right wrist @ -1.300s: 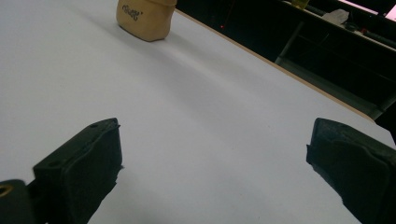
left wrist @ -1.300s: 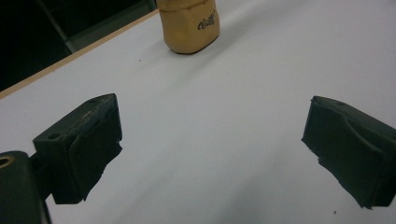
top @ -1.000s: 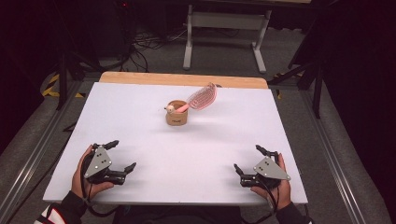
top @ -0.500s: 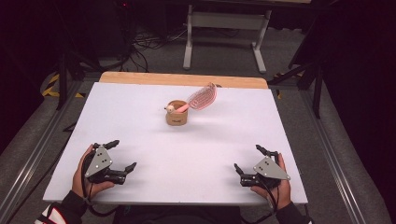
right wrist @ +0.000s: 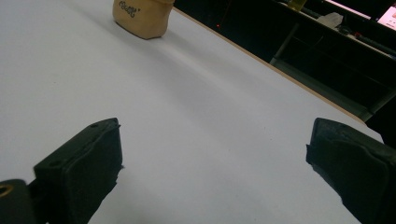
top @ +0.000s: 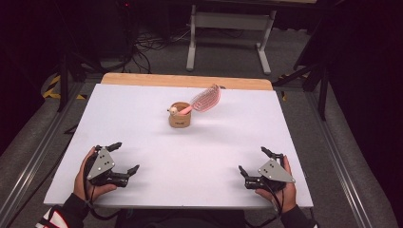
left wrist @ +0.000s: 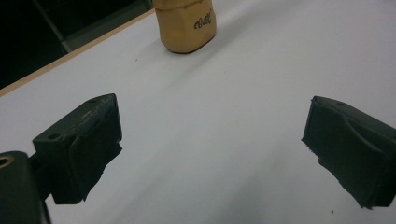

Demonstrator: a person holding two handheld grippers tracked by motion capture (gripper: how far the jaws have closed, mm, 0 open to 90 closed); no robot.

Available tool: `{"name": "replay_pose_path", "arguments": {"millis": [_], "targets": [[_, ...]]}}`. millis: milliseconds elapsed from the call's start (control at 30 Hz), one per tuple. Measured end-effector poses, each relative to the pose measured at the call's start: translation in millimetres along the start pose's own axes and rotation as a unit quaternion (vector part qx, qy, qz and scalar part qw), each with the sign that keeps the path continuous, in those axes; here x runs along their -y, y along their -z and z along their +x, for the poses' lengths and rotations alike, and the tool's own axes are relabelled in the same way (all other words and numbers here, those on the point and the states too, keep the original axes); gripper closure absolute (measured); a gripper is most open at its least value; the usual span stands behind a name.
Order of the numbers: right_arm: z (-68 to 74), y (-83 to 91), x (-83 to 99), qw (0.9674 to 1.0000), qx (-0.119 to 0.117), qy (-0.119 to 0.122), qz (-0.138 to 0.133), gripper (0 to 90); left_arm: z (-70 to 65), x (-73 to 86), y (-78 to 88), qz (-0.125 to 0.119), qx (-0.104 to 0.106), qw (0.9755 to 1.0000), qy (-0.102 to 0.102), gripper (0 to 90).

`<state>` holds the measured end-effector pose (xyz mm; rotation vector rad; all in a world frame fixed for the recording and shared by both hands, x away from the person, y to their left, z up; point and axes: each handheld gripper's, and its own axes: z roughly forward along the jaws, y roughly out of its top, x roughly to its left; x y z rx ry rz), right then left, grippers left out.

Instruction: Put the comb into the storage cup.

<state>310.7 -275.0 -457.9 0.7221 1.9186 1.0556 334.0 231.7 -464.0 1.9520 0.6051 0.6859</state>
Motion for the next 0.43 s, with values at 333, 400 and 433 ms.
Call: {"name": "replay_pose_path", "arguments": {"millis": [333, 400, 433], "targets": [[1.4, -2.2, 0.4, 0.9999, 0.002, 0.013, 0.008, 4.4, 0.8, -0.3, -2.7, 0.004, 0.003, 1.0, -0.001, 5.4], [1.6, -2.7, 0.2, 0.9999, 0.002, 0.012, 0.007, 4.5, 0.9, -0.4, -2.0, 0.002, 0.001, 1.0, -0.002, 5.4], [1.6, -2.9, 0.2, 0.9999, 0.001, 0.01, 0.006, 4.5, 1.1, -0.5, -1.7, 0.002, 0.001, 1.0, -0.001, 5.4]]}}
